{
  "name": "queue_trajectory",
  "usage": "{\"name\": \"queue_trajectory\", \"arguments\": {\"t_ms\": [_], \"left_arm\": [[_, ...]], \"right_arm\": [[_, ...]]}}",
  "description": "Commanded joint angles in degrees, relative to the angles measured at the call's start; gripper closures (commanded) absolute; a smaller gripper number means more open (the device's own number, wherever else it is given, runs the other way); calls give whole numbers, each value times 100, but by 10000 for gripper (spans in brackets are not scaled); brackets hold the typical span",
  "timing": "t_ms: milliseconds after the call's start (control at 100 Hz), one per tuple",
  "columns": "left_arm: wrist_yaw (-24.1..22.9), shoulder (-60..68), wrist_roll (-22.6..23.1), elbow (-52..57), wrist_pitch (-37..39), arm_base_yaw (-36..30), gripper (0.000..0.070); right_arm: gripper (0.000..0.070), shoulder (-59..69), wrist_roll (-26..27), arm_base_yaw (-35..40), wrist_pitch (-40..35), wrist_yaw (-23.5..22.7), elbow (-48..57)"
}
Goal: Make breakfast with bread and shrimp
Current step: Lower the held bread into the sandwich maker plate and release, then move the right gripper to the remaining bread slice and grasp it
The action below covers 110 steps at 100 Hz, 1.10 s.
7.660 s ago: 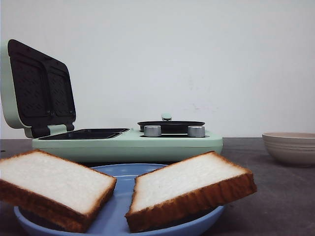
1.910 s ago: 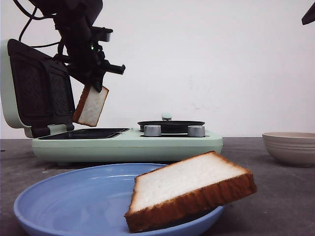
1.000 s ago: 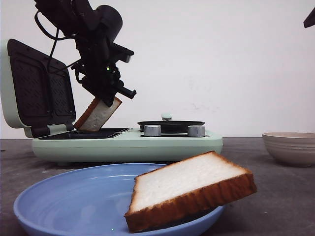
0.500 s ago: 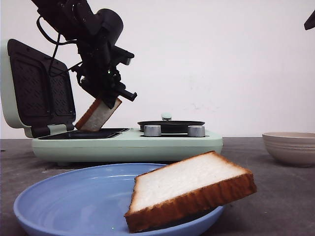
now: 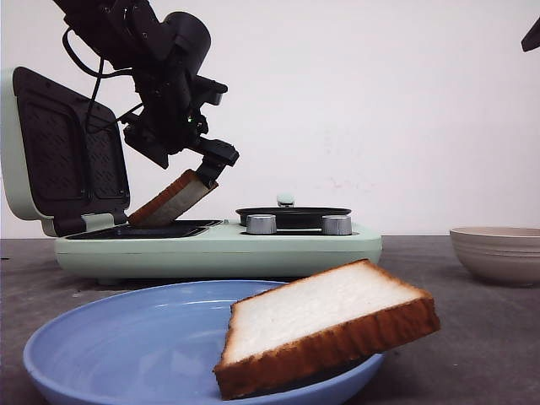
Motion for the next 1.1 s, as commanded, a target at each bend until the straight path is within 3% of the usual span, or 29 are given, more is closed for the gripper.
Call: {"name": "queue_trajectory", "arguments": {"t_ms": [0, 90, 370, 420, 500, 510, 700, 900, 1090], "left_arm": [[13, 153, -142, 197, 63, 7, 154], [13, 153, -275, 315, 66, 35, 100], [52, 151, -605, 1137, -140, 44, 126], [52, 149, -686, 1397, -446, 44, 262], [70, 144, -970, 1880, -1126, 37, 691], [74, 144, -1014, 1941, -1209, 37, 700], [286, -160, -1749, 2542, -2284, 37, 691], [697, -997, -2017, 2422, -3104, -26, 691], [699, -2262, -1939, 1329, -2881, -120, 691]], "right_arm": [[199, 28, -61, 11, 48, 7, 52], [199, 28, -61, 11, 48, 9, 52], [199, 28, -66, 11, 37, 26, 52], [199, 28, -68, 11, 24, 26, 52], [209, 31, -66, 11, 4, 28, 52], [215, 33, -66, 11, 4, 28, 52], [332, 299, -4, 11, 37, -2, 52], [342, 798, 111, 11, 337, -179, 52], [342, 1123, 295, 11, 846, -326, 52]]}}
